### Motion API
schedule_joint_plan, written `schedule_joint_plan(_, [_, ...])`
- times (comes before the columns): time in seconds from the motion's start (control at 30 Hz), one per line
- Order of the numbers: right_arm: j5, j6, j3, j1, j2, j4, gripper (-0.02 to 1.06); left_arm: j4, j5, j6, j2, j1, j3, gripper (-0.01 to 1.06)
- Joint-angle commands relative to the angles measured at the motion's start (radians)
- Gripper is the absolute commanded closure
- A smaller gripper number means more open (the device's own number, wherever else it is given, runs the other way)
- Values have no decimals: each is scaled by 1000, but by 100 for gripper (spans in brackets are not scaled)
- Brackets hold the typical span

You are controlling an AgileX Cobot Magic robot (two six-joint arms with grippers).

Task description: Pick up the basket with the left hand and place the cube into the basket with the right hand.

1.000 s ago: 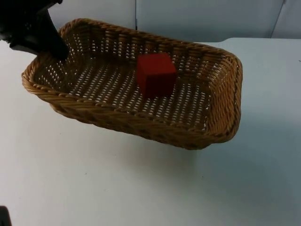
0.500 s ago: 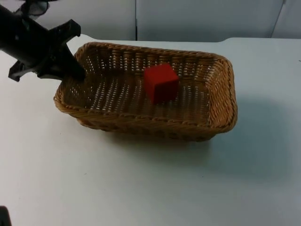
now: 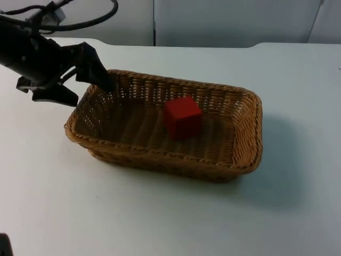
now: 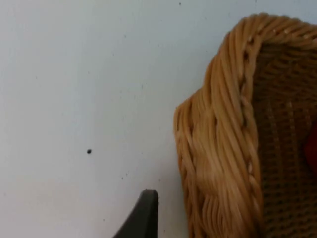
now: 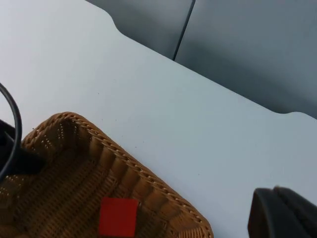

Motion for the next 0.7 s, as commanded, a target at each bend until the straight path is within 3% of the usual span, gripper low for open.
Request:
schedule_joint_plan(0.0, [-3, -7, -7, 1, -8, -5, 105, 34, 10, 7, -8, -7, -42, 12])
schedule_joint_plan(0.2, [-3, -7, -7, 1, -8, -32, 105, 158, 30, -77, -49, -7, -159, 12])
schedule_joint_plan(0.23, [-3, -7, -7, 1, -8, -43, 105, 341, 30, -213, -125, -7, -293, 18])
schedule_joint_plan(0.27, [-3, -7, -7, 1, -8, -61, 105, 403, 30, -261, -154, -7, -334, 24])
schedule_joint_plan(0.33, [-3, -7, -7, 1, -11, -134, 105, 539, 35, -392, -211, -7, -403, 46])
schedule_joint_plan(0.37, [-3, -7, -7, 1, -11, -134, 105, 539, 35, -392, -211, -7, -403, 46])
schedule_joint_plan(0.47, [-3, -12, -19, 1, -44, -298, 105, 665, 94, -471, -304, -7, -480, 102])
schedule_joint_plan(0.57, [-87, -94, -57, 1, -84, -325, 105, 662, 115, -467, -376, -7, -488, 105])
schedule_joint_plan(0.67, [-313, -367, -156, 12, -155, -248, 105, 658, 195, -486, -498, -7, -488, 105])
